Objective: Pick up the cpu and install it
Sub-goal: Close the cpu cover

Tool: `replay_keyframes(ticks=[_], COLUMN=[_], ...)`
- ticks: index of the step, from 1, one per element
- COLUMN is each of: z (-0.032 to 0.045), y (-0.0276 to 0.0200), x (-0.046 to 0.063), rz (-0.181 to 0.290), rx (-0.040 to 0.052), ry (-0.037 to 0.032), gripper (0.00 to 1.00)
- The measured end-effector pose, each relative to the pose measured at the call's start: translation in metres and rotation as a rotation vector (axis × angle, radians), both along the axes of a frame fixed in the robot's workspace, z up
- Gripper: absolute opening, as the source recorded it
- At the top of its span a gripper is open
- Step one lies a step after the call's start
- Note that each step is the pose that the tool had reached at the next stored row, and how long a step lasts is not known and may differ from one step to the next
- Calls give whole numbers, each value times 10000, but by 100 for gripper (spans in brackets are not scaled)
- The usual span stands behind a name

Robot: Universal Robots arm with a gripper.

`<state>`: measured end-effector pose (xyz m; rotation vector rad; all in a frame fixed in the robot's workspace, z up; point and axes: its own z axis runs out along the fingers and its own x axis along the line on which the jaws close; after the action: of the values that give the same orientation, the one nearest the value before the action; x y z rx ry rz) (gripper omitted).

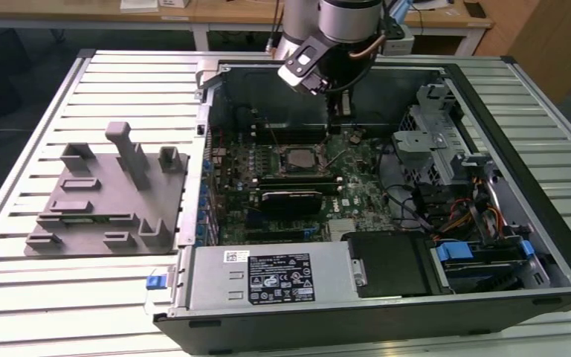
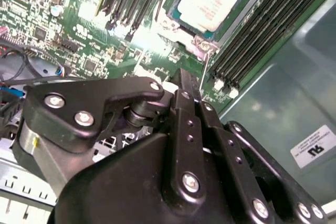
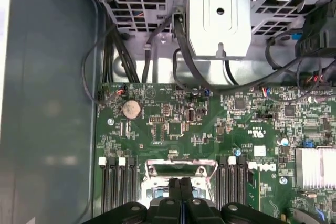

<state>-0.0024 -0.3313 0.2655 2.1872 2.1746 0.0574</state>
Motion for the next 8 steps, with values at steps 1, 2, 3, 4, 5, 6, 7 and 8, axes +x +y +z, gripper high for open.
replay_keyframes(ticks=[1,2,3,4,5,6,7,8], z=[0,0,1,1,2,2,2,1], y=[0,0,0,0,0,0,1,1], x=[18,47,80,113,146,179,213,246], rz=[0,1,1,-1,1,1,0,0], rx=[4,3,2,1,-2,-2,-1,1], ry=[9,14,17,19,20,20,20,19], gripper=[11,11,11,11,11,11,11,11])
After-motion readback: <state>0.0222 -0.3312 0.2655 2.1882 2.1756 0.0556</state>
